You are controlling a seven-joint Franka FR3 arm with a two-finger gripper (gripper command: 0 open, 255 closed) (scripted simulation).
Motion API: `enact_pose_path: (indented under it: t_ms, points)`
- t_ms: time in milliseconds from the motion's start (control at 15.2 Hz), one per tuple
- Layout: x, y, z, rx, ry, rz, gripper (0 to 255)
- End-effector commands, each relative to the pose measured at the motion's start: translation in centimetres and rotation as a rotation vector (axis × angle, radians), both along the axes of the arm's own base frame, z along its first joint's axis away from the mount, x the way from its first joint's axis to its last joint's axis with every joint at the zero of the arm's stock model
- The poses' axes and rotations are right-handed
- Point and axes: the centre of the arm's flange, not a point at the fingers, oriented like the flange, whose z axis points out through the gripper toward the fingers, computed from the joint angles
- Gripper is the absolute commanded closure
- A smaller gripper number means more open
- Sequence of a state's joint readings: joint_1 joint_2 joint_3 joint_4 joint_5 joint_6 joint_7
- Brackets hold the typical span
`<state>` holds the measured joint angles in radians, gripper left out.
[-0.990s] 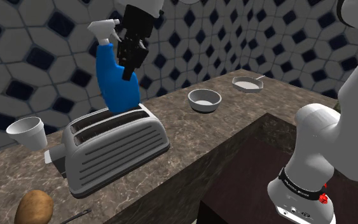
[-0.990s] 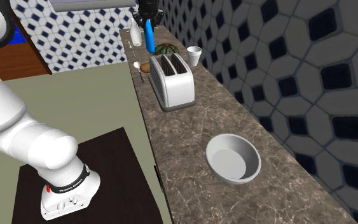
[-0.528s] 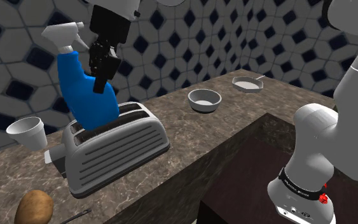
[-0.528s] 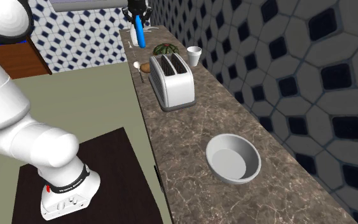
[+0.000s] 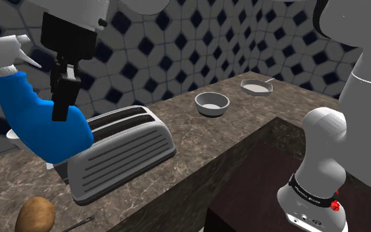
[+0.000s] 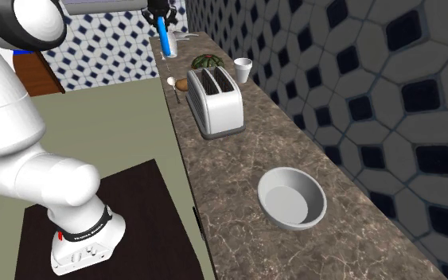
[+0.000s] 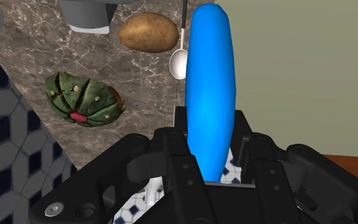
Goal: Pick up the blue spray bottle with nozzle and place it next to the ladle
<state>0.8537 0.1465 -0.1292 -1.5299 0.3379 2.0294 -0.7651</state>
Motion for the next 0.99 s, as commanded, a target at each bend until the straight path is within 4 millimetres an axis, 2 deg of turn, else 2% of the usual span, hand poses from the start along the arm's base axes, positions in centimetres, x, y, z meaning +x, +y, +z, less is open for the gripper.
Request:
enact_pose_path:
  t_ms: [0, 924]
  points:
    - [0.0, 0.2, -0.8, 0.001, 0.000, -0.001, 255]
    - [0.0, 0.2, -8.2, 0.001, 0.000, -0.001, 255]
